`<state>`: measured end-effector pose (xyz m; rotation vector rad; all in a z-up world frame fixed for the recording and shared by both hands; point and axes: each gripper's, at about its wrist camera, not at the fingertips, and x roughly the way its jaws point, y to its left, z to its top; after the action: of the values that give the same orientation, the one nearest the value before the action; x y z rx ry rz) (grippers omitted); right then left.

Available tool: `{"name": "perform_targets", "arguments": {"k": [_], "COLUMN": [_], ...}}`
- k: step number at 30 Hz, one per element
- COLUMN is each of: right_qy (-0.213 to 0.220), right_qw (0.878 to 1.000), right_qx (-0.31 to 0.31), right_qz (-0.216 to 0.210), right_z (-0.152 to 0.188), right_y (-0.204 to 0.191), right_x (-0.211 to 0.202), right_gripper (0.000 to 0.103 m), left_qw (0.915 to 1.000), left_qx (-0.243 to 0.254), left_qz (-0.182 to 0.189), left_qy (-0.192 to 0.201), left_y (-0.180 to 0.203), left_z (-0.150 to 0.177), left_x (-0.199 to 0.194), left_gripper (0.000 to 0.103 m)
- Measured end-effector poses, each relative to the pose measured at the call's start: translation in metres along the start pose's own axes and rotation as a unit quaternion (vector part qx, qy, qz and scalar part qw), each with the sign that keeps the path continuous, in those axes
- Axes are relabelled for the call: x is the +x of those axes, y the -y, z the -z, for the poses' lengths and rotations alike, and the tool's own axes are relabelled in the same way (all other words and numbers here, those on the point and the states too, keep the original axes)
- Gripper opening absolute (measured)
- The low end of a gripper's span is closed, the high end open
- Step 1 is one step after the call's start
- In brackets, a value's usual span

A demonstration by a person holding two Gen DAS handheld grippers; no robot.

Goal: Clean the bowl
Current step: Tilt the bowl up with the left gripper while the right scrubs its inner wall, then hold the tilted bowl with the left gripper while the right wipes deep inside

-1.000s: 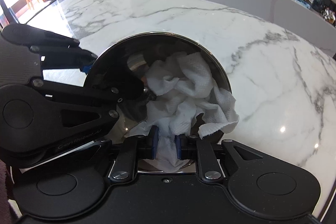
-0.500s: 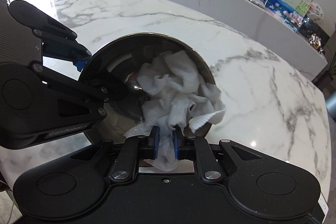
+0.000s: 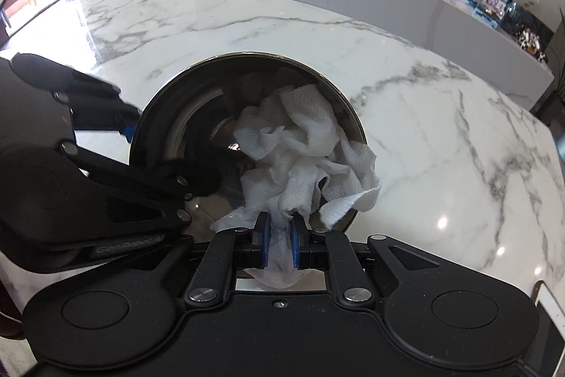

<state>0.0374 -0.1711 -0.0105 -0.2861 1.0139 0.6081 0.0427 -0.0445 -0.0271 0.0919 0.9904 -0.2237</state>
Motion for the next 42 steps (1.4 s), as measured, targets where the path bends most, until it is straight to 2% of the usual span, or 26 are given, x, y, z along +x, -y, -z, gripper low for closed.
{"name": "perform_targets", "arguments": {"k": [2, 5, 8, 16, 22, 28, 30, 34, 38, 42], "right_qy": [-0.004, -0.011, -0.010, 0.004, 0.028, 0.029, 0.026, 0.018, 0.012, 0.004], "right_qw": [0.999, 0.996, 0.996, 0.999, 0.988, 0.987, 0.989, 0.996, 0.999, 1.000], "right_qx": [0.024, 0.065, 0.061, -0.041, -0.122, -0.126, -0.117, -0.064, -0.028, -0.011], "right_qz": [-0.021, -0.065, -0.071, 0.004, 0.091, 0.099, 0.092, 0.059, 0.035, 0.022], "right_z": [-0.002, -0.003, -0.003, -0.001, 0.003, 0.003, 0.002, -0.005, -0.014, -0.011], "right_y": [0.007, 0.016, 0.012, -0.017, -0.032, -0.027, -0.026, -0.014, -0.003, -0.001], "right_x": [0.001, 0.002, 0.000, 0.000, -0.004, -0.007, -0.008, -0.008, -0.004, -0.002], "right_gripper": [0.011, 0.010, 0.010, 0.009, 0.009, 0.009, 0.009, 0.009, 0.009, 0.009], "left_qw": [1.0000, 1.0000, 0.9999, 0.9986, 0.9979, 0.9978, 0.9986, 0.9997, 0.9947, 0.9926], "left_qx": [-0.006, 0.003, 0.008, 0.047, 0.060, 0.061, 0.048, -0.020, -0.090, -0.110], "left_qz": [0.003, -0.003, -0.008, -0.022, -0.024, -0.024, -0.019, 0.013, 0.047, 0.050], "left_qy": [-0.002, 0.003, 0.009, 0.011, 0.011, 0.011, 0.013, 0.007, -0.012, -0.010], "left_y": [-0.003, -0.004, -0.005, 0.003, 0.003, 0.004, 0.002, -0.012, -0.025, -0.023], "left_z": [0.000, -0.002, -0.004, -0.006, -0.008, -0.011, -0.011, -0.011, -0.007, -0.006], "left_x": [0.000, -0.001, -0.003, -0.004, -0.002, 0.001, 0.002, 0.007, 0.019, 0.022], "left_gripper": [0.034, 0.025, 0.021, 0.020, 0.020, 0.019, 0.019, 0.024, 0.040, 0.041]}}
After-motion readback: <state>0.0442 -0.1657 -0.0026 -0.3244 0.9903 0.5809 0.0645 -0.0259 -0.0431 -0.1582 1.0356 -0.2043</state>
